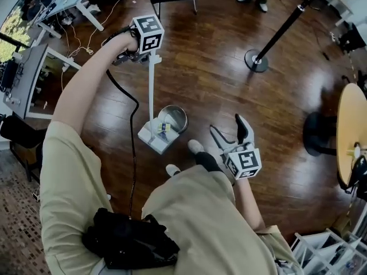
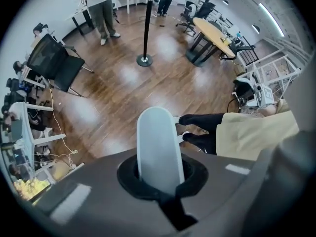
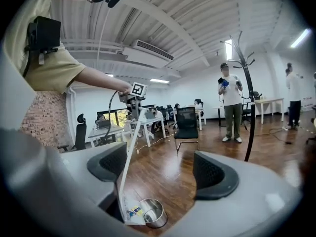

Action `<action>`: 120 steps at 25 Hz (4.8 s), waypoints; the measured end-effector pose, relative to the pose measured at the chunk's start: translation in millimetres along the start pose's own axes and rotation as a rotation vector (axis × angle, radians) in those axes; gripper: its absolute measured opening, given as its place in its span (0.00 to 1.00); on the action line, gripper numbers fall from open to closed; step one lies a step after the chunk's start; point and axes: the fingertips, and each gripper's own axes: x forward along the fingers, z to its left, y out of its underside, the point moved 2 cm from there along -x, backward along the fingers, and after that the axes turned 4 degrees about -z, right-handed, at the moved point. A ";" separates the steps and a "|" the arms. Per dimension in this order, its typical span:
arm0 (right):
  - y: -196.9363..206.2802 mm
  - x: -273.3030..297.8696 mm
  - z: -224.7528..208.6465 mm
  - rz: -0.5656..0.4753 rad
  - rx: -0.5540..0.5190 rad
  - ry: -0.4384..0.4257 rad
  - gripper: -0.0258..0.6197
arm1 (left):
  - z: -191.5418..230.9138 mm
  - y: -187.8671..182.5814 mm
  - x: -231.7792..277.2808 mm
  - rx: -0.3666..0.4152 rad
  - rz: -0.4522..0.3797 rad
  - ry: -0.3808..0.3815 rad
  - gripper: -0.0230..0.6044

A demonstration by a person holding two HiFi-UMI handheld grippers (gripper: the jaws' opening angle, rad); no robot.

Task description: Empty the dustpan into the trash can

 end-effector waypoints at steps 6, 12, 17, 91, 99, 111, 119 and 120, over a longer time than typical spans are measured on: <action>3.4 -3.0 -19.3 0.006 0.008 0.040 0.68 | 23.6 -50.8 8.5 -0.003 0.066 -0.002 0.04; 2.3 3.7 -25.1 0.018 0.015 0.051 0.68 | 33.7 -61.7 10.0 -0.003 0.085 -0.004 0.04; 4.1 8.5 -16.3 0.026 0.009 0.030 0.68 | 38.5 -46.1 8.8 -0.014 0.069 -0.008 0.04; 29.8 97.1 245.8 0.131 -0.136 -0.713 0.65 | -227.9 411.6 233.2 -1.296 -0.727 -0.413 0.04; 43.6 95.2 246.5 0.160 -0.091 -0.721 0.65 | -219.0 380.7 293.6 -1.293 -0.702 -0.486 0.04; 48.8 98.7 264.8 0.181 -0.071 -0.751 0.65 | -248.4 385.1 361.0 -1.348 -0.597 -0.442 0.04; 55.1 95.5 278.5 0.209 -0.074 -0.790 0.65 | -262.2 379.9 374.7 -1.238 -0.557 -0.399 0.13; 55.9 95.2 280.3 0.209 -0.074 -0.791 0.65 | -262.7 378.9 376.0 -1.241 -0.570 -0.385 0.16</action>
